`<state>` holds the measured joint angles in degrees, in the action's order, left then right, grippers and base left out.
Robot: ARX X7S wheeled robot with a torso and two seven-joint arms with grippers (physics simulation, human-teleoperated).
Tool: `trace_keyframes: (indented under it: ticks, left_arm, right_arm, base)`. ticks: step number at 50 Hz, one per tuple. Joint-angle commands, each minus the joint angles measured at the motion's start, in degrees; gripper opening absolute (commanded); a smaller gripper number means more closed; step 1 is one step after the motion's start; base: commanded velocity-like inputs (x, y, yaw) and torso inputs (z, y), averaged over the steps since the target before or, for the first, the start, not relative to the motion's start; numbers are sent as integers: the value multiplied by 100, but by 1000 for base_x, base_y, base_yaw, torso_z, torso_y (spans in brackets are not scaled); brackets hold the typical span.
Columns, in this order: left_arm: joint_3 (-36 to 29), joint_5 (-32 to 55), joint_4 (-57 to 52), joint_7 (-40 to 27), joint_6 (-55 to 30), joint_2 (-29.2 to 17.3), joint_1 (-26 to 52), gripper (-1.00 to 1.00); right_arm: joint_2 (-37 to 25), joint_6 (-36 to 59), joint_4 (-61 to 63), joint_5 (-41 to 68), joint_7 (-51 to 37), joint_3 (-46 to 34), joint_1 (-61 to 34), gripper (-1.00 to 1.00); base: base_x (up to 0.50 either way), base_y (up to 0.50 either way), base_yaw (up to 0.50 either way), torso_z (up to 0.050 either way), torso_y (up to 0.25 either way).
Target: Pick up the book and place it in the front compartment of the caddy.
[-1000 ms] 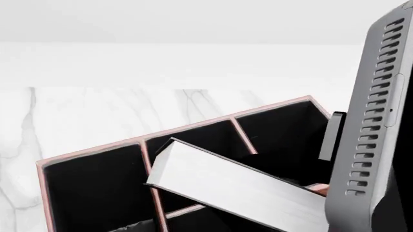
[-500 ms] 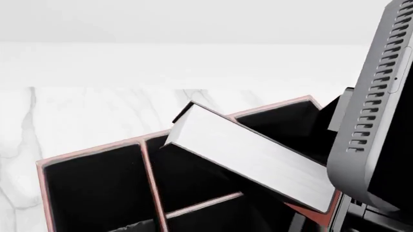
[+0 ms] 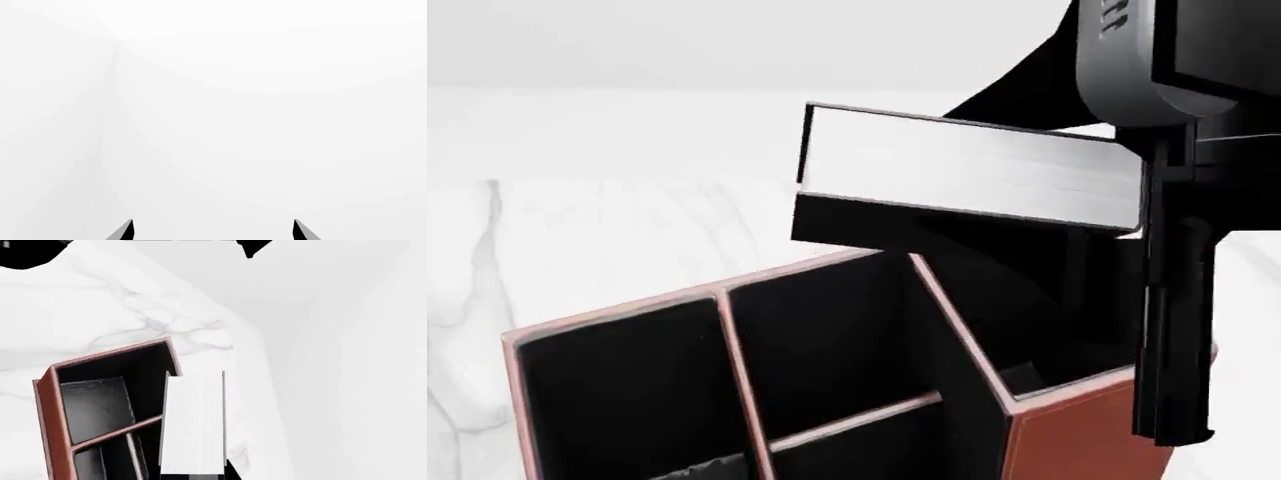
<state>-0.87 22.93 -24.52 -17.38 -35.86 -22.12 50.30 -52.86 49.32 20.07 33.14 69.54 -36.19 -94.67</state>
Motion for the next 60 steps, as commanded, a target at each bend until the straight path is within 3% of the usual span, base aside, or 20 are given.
trace_keyframes:
  ticks: [1,21,60]
  left_arm:
    - [22,19,16,-12,0,-31,14,100]
    - [-17,29,29,-42,-5,-43,44,100]
    - [-84,50,43,-80,38,-62,33,100]
  right_arm:
    - [419,-1404,-1245,-1331,1096,-970,-750,-100]
    - [1023,-2865,-2648,-1564,1580,-1330,-877,-100]
    - [1932,-3423,-4433,-655,1883,-1762,-936,-100]
  base:
    - [0,0,0,0,0]
    - [0,0,0,0,1]
    - [0,0,0,0,1]
